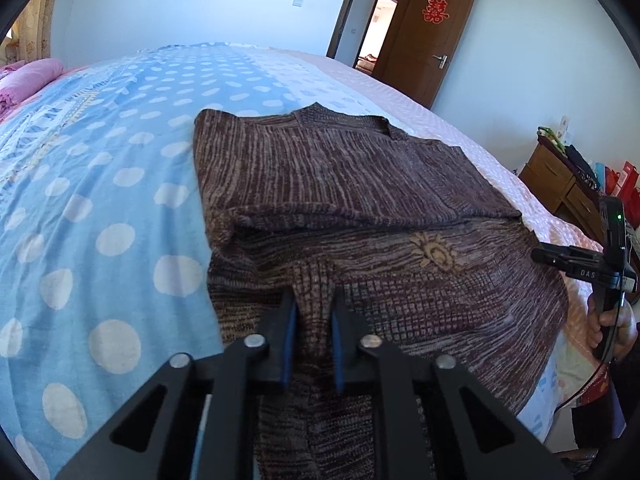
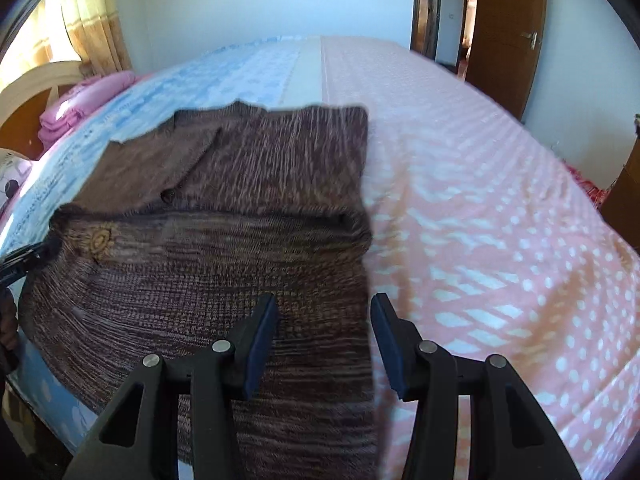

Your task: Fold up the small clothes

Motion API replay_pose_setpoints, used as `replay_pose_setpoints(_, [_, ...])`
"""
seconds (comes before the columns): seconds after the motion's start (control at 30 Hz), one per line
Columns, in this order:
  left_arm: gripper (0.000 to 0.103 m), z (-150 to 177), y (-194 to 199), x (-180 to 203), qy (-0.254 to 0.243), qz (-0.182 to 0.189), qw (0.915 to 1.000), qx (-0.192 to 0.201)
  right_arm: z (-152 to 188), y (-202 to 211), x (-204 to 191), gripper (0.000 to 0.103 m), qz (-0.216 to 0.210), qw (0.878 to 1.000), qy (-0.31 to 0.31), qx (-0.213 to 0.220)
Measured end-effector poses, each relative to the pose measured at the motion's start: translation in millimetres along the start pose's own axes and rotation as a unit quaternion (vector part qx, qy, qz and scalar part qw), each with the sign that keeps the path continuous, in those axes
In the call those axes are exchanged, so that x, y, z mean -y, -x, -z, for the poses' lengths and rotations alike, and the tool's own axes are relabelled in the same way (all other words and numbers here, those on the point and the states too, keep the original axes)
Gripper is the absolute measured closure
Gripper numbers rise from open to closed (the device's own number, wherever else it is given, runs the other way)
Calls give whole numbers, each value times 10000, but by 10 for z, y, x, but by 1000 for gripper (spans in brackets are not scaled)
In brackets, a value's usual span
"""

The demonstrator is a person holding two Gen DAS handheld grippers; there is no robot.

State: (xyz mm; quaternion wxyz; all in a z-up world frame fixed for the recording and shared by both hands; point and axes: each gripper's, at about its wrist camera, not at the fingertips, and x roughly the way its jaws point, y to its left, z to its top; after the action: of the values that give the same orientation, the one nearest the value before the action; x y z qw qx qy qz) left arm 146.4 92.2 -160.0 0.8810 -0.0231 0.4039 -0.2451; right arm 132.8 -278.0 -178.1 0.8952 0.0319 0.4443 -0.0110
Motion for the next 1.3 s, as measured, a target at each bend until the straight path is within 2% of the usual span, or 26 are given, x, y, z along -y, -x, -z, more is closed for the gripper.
replay_pose_setpoints(0.03, [93, 11, 9, 5, -11, -9, 10000, 29, 0, -17, -20, 58, -79, 10000, 10, -4])
replay_pose_setpoints(0.07, [94, 23, 16, 20, -43, -46, 10000, 65, 5, 16, -59, 88, -70, 9999, 72, 130])
replay_pose_setpoints(0.1, [94, 36, 23, 38, -73, -89, 9999, 90, 9, 43, -101, 94, -26, 9996, 174, 200])
replay_pose_setpoints(0.2, [95, 49, 93, 103, -111, -210, 9996, 182, 49, 170, -207, 95, 232, 9981, 424, 372])
replay_pose_setpoints(0.27, [95, 30, 197, 105, 27, -166, 9993, 347, 74, 317, -241, 95, 315, 9971, 462, 509])
replay_pose_setpoints(0.4, [95, -37, 446, 87, 227, -14, 9974, 682, 83, 685, -202, 95, 203, 9954, 274, 891])
replay_pose_setpoints(0.47, [95, -76, 489, 93, 243, -64, 9970, 733, 60, 814, -200, 95, 143, 9939, 161, 1077])
replay_pose_setpoints(0.5, [95, -106, 503, 98, 253, -75, 9968, 755, 27, 849, -206, 95, 124, 9933, 111, 1144])
replay_pose_setpoints(0.53, [95, -146, 519, 98, 287, -55, 9964, 790, -10, 878, -211, 95, 13, 9897, 175, 1419])
replay_pose_setpoints(0.73, [95, -508, 497, -17, 567, -191, 9942, 898, -376, 931, -349, 95, 52, 9839, 378, 1746])
replay_pose_setpoints(0.93, [95, -962, 272, -179, 636, -499, 9921, 956, -985, 660, -393, 95, 264, 9808, 608, 1835])
replay_pose_setpoints(1.03, [95, -1188, 112, -318, 821, -525, 9905, 968, -1292, 473, -374, 95, 287, 9805, 563, 1860])
replay_pose_setpoints(1.17, [95, -1440, -181, -493, 920, -681, 9889, 947, -1666, 130, -379, 95, 397, 9790, 552, 1923])
replay_pose_setpoints(1.3, [95, -1575, -584, -683, 1113, -811, 9874, 774, -1875, -354, -340, 95, 500, 9818, 410, 1786])
